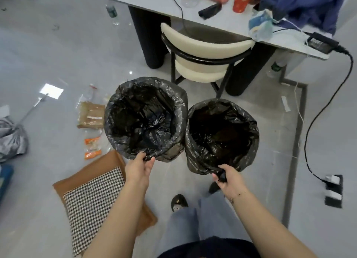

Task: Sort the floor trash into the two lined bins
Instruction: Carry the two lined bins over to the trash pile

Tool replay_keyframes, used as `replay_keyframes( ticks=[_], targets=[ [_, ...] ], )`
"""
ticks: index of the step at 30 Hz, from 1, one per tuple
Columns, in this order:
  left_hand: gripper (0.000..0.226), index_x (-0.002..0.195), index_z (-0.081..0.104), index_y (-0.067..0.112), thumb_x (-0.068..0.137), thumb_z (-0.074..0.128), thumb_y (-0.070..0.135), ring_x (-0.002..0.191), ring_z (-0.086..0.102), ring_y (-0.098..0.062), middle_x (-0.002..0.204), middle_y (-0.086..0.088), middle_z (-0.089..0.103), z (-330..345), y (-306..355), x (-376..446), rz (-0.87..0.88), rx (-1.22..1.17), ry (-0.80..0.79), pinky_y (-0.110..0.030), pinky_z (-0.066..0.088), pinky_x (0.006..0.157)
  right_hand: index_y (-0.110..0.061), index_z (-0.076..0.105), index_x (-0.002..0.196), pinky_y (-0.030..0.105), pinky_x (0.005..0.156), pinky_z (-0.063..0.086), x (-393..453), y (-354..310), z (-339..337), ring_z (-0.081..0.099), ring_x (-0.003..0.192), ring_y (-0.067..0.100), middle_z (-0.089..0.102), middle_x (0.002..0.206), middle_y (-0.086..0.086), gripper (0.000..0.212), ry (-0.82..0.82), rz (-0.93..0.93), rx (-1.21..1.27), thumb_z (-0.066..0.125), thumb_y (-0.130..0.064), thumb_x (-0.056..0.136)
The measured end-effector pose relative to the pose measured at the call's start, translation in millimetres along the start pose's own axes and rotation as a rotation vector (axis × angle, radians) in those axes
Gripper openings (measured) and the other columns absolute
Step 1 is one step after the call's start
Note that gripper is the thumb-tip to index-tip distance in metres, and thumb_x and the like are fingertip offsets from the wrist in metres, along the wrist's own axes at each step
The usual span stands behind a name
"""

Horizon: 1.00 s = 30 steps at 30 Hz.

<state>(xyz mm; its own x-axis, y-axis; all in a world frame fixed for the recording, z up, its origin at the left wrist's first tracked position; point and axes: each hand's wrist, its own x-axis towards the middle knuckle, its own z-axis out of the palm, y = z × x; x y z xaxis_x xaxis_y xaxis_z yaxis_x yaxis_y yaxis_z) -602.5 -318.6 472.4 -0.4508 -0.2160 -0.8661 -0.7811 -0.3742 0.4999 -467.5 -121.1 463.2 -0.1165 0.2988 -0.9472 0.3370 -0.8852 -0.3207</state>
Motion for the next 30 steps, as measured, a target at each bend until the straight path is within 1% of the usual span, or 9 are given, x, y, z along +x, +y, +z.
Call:
replay_keyframes(
  ticks=[3, 5, 6, 9, 11, 18, 24, 26, 30],
  targets=[
    [0.014, 0.109, 0.052, -0.001, 0.095, 0.053, 0.002, 0.075, 0.062, -0.022, 0.099, -0.016, 0.058, 1, 25, 18, -0.004, -0.100, 0.050, -0.023, 0.055, 0.059, -0.003, 0.053, 0.086, 0.018, 0.034, 0.046, 14, -10, 44, 0.054, 0.069, 0.022, 0.056, 0.087, 0.012, 0.006, -0.029, 0.002, -0.085, 0.053, 0.002, 0.090],
    [0.004, 0.099, 0.053, 0.001, 0.095, 0.053, 0.003, 0.077, 0.061, -0.021, 0.100, -0.016, 0.058, 6, 35, 22, -0.010, -0.118, 0.056, -0.028, 0.053, 0.072, -0.001, 0.053, 0.096, 0.018, 0.035, 0.045, 18, -18, 64, 0.054, 0.069, 0.021, 0.056, 0.086, 0.012, 0.008, -0.041, -0.011, -0.122, 0.053, 0.002, 0.089],
    [0.002, 0.094, 0.053, 0.002, 0.095, 0.052, 0.002, 0.076, 0.061, -0.021, 0.098, -0.016, 0.058, 4, 49, 35, 0.001, -0.207, 0.133, -0.027, 0.054, 0.075, -0.001, 0.052, 0.101, 0.018, 0.035, 0.045, 30, -28, 100, 0.054, 0.069, 0.021, 0.056, 0.086, 0.012, 0.012, -0.089, 0.011, -0.237, 0.053, 0.002, 0.089],
    [0.007, 0.101, 0.054, -0.001, 0.095, 0.051, -0.001, 0.074, 0.060, -0.021, 0.104, -0.020, 0.059, 6, 64, 41, 0.012, -0.346, 0.163, -0.018, 0.055, 0.051, 0.000, 0.050, 0.105, 0.017, 0.034, 0.045, 36, -46, 135, 0.053, 0.066, 0.022, 0.055, 0.085, 0.012, 0.015, -0.094, -0.013, -0.337, 0.053, 0.001, 0.090],
    [0.004, 0.097, 0.055, -0.002, 0.094, 0.051, -0.001, 0.075, 0.061, -0.022, 0.109, -0.022, 0.058, 4, 84, 52, 0.010, -0.457, 0.208, -0.017, 0.051, 0.044, 0.000, 0.050, 0.106, 0.018, 0.033, 0.045, 31, -53, 172, 0.054, 0.066, 0.022, 0.056, 0.087, 0.013, 0.017, -0.120, -0.025, -0.406, 0.053, 0.002, 0.090],
    [0.009, 0.087, 0.052, -0.001, 0.096, 0.050, -0.001, 0.074, 0.060, -0.021, 0.085, -0.018, 0.058, -34, 141, 64, 0.027, -0.644, 0.267, -0.016, 0.052, 0.044, 0.002, 0.050, 0.109, 0.019, 0.035, 0.047, 11, -38, 265, 0.055, 0.065, 0.024, 0.056, 0.085, 0.013, 0.018, -0.188, -0.056, -0.588, 0.053, 0.002, 0.091],
    [0.007, 0.088, 0.051, -0.002, 0.095, 0.052, -0.002, 0.075, 0.059, -0.022, 0.095, -0.022, 0.057, -100, 190, 94, 0.026, -0.694, 0.318, -0.017, 0.053, 0.046, 0.000, 0.052, 0.089, 0.018, 0.037, 0.048, -13, 22, 341, 0.054, 0.070, 0.022, 0.054, 0.085, 0.013, 0.004, -0.229, -0.055, -0.612, 0.051, 0.004, 0.090],
    [0.005, 0.090, 0.052, -0.003, 0.095, 0.052, -0.001, 0.076, 0.059, -0.022, 0.098, -0.023, 0.056, -129, 206, 105, 0.032, -0.711, 0.324, -0.017, 0.053, 0.047, -0.002, 0.051, 0.082, 0.019, 0.039, 0.050, -25, 49, 366, 0.053, 0.070, 0.020, 0.053, 0.082, 0.011, 0.011, -0.235, -0.053, -0.617, 0.050, 0.004, 0.091],
    [0.022, 0.117, 0.051, -0.004, 0.096, 0.052, 0.002, 0.083, 0.060, -0.020, 0.113, -0.022, 0.055, -169, 237, 130, 0.038, -0.717, 0.334, -0.018, 0.056, 0.053, -0.002, 0.051, 0.082, 0.022, 0.042, 0.051, -44, 88, 415, 0.052, 0.065, 0.019, 0.053, 0.078, 0.010, 0.011, -0.236, -0.054, -0.658, 0.049, 0.003, 0.092]
  ],
)
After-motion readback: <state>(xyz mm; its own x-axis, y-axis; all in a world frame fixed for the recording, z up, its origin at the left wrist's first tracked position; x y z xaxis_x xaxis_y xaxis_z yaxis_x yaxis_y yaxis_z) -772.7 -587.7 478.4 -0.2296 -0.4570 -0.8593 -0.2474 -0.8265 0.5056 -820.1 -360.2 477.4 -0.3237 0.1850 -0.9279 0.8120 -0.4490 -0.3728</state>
